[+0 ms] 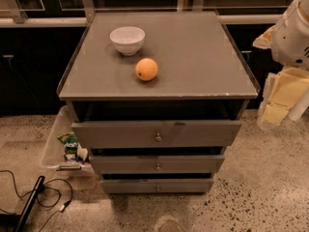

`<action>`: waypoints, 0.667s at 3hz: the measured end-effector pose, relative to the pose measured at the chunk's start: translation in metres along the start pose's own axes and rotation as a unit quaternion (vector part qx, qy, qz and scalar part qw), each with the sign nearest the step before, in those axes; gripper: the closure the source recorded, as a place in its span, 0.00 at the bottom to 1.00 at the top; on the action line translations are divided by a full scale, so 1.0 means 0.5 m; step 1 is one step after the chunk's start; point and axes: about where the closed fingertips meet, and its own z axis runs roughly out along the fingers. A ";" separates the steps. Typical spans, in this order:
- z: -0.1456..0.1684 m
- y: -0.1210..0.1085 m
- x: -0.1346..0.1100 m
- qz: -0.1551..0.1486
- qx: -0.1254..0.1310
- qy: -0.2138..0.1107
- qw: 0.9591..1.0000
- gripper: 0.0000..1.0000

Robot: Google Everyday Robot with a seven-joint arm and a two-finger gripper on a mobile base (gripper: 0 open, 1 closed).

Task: Open bottom drawer

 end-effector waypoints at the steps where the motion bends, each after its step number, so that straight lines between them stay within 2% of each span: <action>1: 0.000 0.000 0.000 0.000 0.000 0.000 1.000 0.00; 2: 0.035 0.020 0.009 0.002 -0.017 -0.002 1.000 0.00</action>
Offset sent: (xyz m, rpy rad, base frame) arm -0.0141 0.0000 -0.0553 0.0283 0.1030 0.0110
